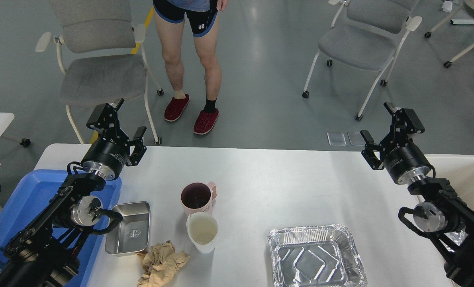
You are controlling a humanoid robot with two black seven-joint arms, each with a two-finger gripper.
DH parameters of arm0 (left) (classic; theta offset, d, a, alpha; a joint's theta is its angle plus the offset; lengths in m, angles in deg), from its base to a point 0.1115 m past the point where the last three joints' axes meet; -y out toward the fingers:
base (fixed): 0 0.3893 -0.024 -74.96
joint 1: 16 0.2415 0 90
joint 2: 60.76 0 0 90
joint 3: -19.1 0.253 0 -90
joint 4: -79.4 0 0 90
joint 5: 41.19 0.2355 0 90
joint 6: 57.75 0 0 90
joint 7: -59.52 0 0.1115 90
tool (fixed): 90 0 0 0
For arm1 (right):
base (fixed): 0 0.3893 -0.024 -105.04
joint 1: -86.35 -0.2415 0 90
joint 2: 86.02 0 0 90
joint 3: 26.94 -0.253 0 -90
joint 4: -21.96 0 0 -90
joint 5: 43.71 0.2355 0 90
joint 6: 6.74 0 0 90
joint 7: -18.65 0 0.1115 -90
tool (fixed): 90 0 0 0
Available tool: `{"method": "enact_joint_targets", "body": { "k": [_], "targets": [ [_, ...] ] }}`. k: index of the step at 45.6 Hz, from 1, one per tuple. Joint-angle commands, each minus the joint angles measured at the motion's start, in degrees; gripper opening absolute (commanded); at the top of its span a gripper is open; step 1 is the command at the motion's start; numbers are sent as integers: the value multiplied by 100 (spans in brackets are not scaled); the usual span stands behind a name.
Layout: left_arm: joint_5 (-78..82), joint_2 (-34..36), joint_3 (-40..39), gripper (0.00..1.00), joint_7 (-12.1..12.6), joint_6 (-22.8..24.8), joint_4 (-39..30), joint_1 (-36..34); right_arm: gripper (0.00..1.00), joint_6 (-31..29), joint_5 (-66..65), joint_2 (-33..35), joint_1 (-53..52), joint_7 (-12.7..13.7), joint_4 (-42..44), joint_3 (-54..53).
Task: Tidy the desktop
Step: 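Move the left gripper away from the blue tray toward the pink mug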
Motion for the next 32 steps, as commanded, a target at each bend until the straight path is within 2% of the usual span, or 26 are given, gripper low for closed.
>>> {"method": "enact_joint_targets", "body": {
  "k": [1,7,13,17,20,21,22,27,28,32],
  "targets": [
    [1,-4,17,97,-19,-8,0,-15,100,-1,6,-2,2,0,0,0],
    [-8,4,-1,97,-125,-105,0,-15,100,-1,-3,-11,-7,0,0,0],
    [-113,136,-220,97,-55,-219,-298,98,100,-1,-3,-20,-16,0,0,9],
    [-131,732,-116,97,15,-298,-922,704,100,-1,-3,-20,2,0,0,9],
    [-157,1417,-1,97,173,-298,-1475,1143,100,-1,-3,-20,10,0,0,0],
    [-157,1419,-1,97,174,-298,-1477,1145,100,-1,-3,-20,10,0,0,0],
    [-218,2350,77,97,505,-290,-2025,1589,100,-1,-3,-20,19,0,0,0],
    [-552,4158,218,97,1148,-255,-2610,2023,100,-1,-3,-20,2,0,0,0],
    [-692,4927,393,97,1202,-211,-2706,2111,100,-1,-3,-29,-7,0,0,0],
    [-755,6522,929,97,1176,271,-2830,2156,100,-1,-3,-81,2,0,9,0]
  ]
}}
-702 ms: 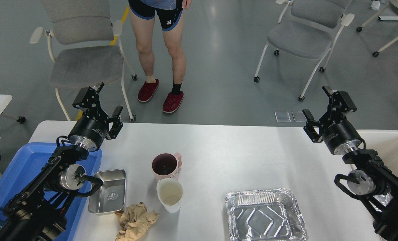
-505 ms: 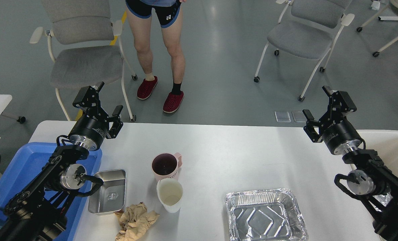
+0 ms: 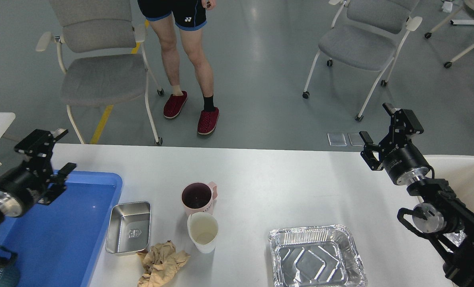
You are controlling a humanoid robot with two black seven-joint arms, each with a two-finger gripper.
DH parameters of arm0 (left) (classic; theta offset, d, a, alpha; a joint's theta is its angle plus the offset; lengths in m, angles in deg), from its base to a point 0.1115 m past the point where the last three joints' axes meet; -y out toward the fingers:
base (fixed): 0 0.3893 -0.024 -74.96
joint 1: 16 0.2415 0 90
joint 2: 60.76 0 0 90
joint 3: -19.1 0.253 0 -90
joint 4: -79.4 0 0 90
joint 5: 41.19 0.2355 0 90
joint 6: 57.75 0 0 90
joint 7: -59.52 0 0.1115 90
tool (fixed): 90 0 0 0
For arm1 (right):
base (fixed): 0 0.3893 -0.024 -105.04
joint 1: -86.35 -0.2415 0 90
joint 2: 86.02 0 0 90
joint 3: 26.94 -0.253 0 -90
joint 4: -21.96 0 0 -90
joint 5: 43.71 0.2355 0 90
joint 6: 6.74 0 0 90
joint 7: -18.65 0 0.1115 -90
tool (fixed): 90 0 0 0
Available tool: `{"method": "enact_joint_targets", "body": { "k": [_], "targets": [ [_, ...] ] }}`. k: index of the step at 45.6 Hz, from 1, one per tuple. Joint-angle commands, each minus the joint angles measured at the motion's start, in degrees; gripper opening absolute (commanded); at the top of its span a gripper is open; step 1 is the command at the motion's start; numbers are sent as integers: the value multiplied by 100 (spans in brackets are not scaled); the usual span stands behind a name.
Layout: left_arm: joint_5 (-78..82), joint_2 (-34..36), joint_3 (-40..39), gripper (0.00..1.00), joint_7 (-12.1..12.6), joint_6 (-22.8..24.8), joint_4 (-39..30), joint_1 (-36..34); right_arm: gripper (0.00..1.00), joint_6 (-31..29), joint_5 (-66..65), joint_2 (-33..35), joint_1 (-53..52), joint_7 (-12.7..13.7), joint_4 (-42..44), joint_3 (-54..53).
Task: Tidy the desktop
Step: 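Move the left gripper away from the blue tray toward the pink mug, then grasp the pink mug with the left gripper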
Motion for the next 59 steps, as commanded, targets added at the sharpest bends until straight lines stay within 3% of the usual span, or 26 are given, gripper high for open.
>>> {"method": "enact_joint_targets", "body": {
  "k": [1,5,15,22,32,40,50,54,59],
  "targets": [
    [-156,2335,703,96,69,654,-253,122,100,-1,2,-74,4,-9,9,-1],
    [-147,3382,1038,96,7,1095,-359,131,100,-1,2,-127,13,0,9,-1],
    [-121,5035,1258,96,-2,1210,-499,377,100,-9,2,-188,13,0,44,8],
    [-33,5274,1232,96,-107,1280,-499,474,100,-9,2,-188,21,-9,44,8],
    [652,4352,1109,96,-107,1280,-508,483,100,-18,2,-188,30,0,44,8],
    [2092,2762,713,96,-81,1403,-412,264,100,-18,2,-206,30,0,44,8],
    [3544,687,889,96,86,2308,-87,-1072,100,-18,2,-268,39,0,18,17],
    [3966,54,1423,96,288,2379,230,-1774,100,-18,2,-250,56,-9,9,17],
    [4195,-500,2495,96,350,2361,730,-2645,100,-18,2,-259,74,-9,9,17]
  ]
}}
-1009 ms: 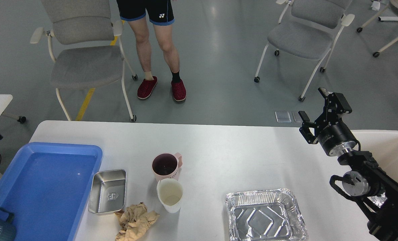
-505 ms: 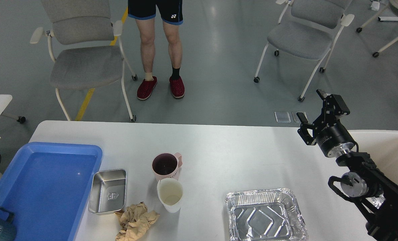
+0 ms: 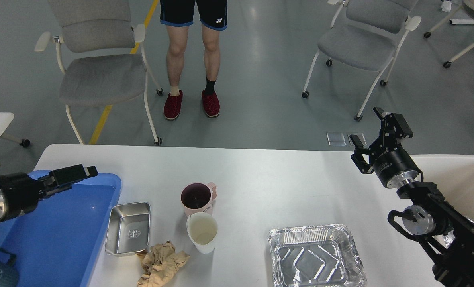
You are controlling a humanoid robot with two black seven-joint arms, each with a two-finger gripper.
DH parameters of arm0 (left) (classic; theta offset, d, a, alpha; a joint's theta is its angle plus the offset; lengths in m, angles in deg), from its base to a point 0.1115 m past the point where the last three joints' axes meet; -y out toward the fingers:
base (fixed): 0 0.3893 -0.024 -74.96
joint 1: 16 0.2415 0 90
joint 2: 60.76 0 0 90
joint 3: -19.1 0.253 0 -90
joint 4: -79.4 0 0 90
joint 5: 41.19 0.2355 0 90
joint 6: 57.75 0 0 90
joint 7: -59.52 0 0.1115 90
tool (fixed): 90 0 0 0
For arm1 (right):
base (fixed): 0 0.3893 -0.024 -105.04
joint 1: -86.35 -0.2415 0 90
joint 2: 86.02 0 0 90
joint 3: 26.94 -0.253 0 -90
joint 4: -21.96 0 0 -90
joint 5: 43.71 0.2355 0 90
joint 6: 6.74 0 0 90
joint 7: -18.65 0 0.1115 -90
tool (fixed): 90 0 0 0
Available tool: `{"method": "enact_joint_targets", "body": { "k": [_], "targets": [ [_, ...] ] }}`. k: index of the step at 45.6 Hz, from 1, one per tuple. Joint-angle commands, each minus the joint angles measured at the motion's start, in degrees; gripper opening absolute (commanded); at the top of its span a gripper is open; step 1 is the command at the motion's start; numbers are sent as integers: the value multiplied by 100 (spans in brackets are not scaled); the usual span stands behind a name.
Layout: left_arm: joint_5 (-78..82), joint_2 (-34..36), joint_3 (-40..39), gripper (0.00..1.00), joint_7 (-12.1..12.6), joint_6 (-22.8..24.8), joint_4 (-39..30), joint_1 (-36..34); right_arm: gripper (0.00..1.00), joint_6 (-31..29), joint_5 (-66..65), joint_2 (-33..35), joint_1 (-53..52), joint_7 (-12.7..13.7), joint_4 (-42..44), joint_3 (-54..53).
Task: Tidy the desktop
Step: 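Grasp the pink mug with the left gripper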
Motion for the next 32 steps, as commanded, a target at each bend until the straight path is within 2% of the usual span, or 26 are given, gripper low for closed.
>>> {"method": "enact_joint_targets", "body": {
  "k": [1,7,9,16,25,28,32],
  "targets": [
    [274,-649,1179,96,78,-30,606,-983,100,1,0,-5,20,3,-10,-3],
    [291,-1344,1875,96,78,-30,1240,-1679,100,1,0,4,20,-6,-19,-12],
    [291,-1818,2138,96,78,-39,1670,-1977,100,1,0,4,38,-6,-19,-12],
    [300,-2486,2340,94,69,-48,2163,-2267,100,1,0,92,90,-6,-19,-21],
    [458,-2979,2551,88,51,-56,2611,-2347,100,1,0,101,108,-6,-19,-21],
    [458,-3128,2622,84,60,-56,2743,-2347,100,1,0,101,108,-6,-19,-29],
    [467,-3234,2710,68,69,-56,2857,-2347,100,1,0,110,108,-6,-10,-38]
  ]
}}
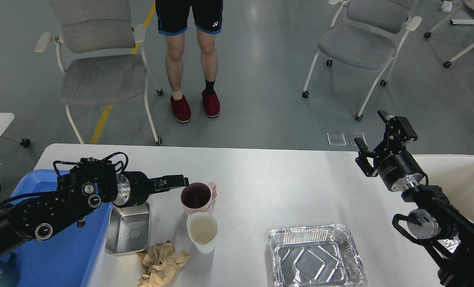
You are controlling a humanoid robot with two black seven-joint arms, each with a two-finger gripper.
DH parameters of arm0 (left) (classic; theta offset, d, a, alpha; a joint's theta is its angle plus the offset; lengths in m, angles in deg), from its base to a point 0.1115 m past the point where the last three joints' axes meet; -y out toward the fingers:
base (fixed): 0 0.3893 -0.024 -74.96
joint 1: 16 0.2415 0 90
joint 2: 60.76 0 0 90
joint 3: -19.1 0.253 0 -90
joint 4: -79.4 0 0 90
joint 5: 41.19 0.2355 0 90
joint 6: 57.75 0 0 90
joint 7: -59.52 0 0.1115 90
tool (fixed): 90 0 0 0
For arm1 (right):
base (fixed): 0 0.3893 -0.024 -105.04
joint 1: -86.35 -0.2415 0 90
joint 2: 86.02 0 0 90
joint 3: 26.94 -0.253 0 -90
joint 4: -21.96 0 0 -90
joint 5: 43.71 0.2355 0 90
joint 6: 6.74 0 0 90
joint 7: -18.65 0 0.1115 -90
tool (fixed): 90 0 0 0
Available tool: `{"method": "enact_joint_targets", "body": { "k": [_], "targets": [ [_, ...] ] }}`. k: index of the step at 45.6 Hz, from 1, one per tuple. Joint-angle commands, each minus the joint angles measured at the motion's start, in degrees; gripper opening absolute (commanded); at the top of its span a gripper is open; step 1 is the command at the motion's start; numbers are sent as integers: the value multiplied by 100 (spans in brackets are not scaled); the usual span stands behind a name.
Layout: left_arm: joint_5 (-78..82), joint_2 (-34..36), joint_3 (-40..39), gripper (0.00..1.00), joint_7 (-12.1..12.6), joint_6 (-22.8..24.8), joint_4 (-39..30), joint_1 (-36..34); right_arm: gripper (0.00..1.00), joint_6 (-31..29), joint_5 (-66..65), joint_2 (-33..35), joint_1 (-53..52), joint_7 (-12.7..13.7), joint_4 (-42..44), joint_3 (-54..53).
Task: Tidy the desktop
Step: 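Grasp the pink mug with the left gripper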
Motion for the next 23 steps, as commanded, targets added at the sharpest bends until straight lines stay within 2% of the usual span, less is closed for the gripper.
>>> {"method": "enact_joint_targets", "body": {
  "k": [1,7,10,14,17,20,23],
  "targets": [
    [1,-176,144,65,10,0,216,-13,100,1,0,18,1,0,10,-11],
    [-16,-360,197,47,10,0,524,-13,100,1,0,106,19,0,-8,-11],
    [-25,-449,197,34,10,8,595,-13,100,1,0,106,19,9,-8,-20],
    [-51,-519,197,24,54,8,612,5,100,1,0,115,19,9,-17,-20],
    [-95,-598,206,17,150,8,621,13,100,10,0,115,28,9,-17,-20],
    [-131,-607,188,1,326,43,630,22,100,10,0,115,54,9,-17,-20],
    [-131,-607,188,0,502,44,630,13,100,10,0,115,54,9,-17,-20]
  ]
}}
